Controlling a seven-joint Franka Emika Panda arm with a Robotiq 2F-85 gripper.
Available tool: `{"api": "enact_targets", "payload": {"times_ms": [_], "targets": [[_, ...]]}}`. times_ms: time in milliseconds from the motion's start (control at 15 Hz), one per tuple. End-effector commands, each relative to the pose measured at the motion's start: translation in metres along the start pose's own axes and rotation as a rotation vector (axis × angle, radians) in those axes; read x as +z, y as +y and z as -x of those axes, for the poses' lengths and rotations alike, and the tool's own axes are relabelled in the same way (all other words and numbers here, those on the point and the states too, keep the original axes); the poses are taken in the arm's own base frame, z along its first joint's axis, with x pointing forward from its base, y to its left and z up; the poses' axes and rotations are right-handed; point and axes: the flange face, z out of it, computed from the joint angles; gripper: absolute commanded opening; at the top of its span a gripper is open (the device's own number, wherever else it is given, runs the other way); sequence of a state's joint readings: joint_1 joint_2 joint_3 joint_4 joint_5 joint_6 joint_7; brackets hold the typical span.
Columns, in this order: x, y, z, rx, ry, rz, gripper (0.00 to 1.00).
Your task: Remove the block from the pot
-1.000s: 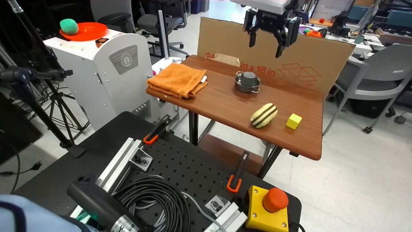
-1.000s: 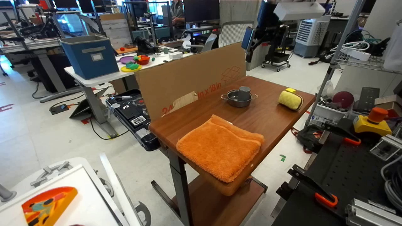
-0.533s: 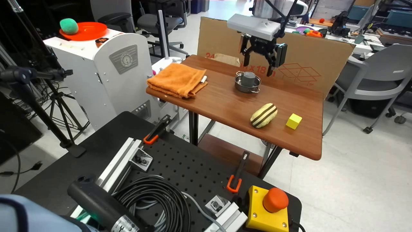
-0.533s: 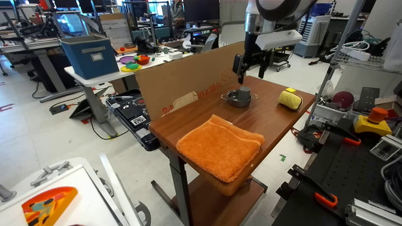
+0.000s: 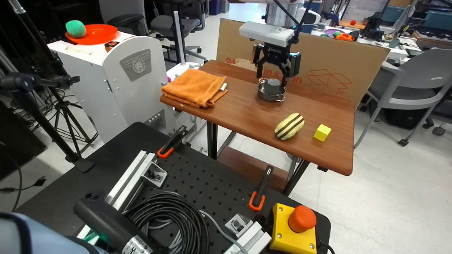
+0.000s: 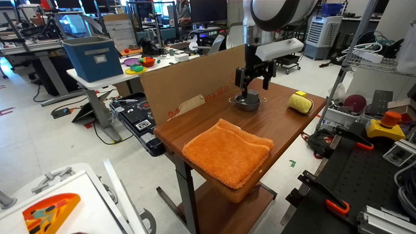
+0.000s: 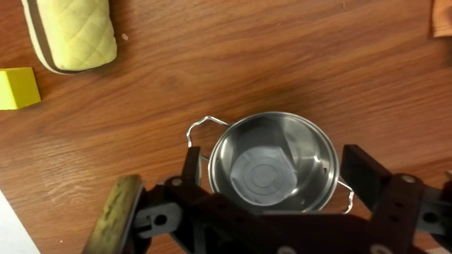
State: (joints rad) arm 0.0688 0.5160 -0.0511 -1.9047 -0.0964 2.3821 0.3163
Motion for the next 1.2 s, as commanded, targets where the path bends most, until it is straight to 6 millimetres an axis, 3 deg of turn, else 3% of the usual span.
{"api": "enact_targets", "payload": {"times_ms": [0,133,533,800,1133], "targets": [[0.009,-0.005,-0.008,0.002,-0.022,0.042,0.74],[0.013,-0.005,-0.011,0.005,-0.017,0.049,0.68],[0.007,0.001,-0.016,0.003,0.007,0.072,0.22],[-0.016,0.010,-0.003,-0.013,-0.006,0.064,0.14],[-0.073,0.031,0.040,-0.143,0.064,-0.004,0.14]]}}
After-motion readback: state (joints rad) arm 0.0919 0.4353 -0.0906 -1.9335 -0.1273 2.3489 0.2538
